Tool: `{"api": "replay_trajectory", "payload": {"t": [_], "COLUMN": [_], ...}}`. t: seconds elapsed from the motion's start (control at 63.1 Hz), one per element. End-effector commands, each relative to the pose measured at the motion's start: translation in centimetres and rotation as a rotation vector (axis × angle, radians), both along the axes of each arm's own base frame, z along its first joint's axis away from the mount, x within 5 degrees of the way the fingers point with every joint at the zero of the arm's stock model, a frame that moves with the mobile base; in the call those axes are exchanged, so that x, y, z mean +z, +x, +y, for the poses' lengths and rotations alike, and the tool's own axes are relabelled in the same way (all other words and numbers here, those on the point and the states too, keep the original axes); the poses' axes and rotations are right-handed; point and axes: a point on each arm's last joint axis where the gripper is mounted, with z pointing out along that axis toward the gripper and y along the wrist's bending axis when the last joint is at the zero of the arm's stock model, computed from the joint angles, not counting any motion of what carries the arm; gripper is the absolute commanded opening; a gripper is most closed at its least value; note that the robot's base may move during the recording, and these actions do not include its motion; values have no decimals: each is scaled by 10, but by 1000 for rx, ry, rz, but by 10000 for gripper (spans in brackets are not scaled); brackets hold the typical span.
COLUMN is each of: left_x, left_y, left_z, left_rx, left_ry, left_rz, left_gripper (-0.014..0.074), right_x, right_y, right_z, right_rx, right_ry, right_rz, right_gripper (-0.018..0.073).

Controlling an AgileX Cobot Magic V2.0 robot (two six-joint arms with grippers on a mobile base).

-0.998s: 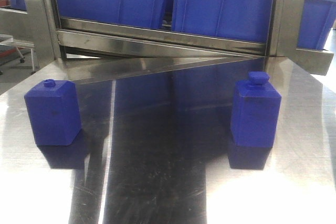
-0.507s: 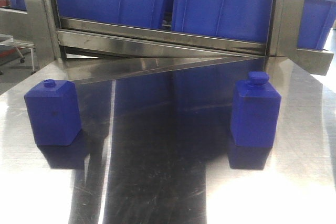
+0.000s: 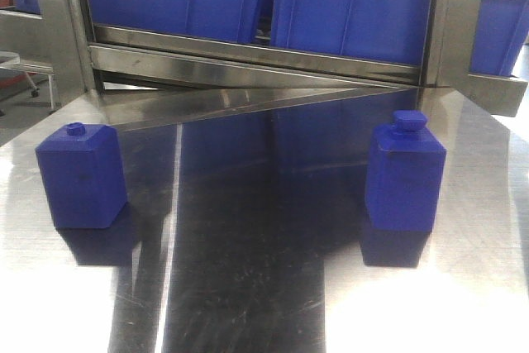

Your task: Pick and sort blue part to right shelf

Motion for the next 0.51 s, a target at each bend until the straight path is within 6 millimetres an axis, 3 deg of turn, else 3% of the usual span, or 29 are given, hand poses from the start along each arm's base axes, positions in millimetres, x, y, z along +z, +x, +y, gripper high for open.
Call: {"api": "replay_trajectory", "payload": {"t": [0.0, 0.269, 0.491], "left_x": [2, 2, 2], "left_y": [-2, -2, -2], "left_z": [0, 0, 0], "left_rx": [-2, -2, -2], "left_ry": [-13, -13, -13], "left_rz": [-85, -85, -85], "left_gripper": [136, 136, 136], "right_x": [34, 63, 69], "right_y": [-10, -6, 21], "right_z": [-1, -1, -1], "right_rx": [-9, -17, -25], "right_ry": [-25, -25, 133], "right_rz": [-126, 51, 292], "right_gripper": [55, 55, 63]}}
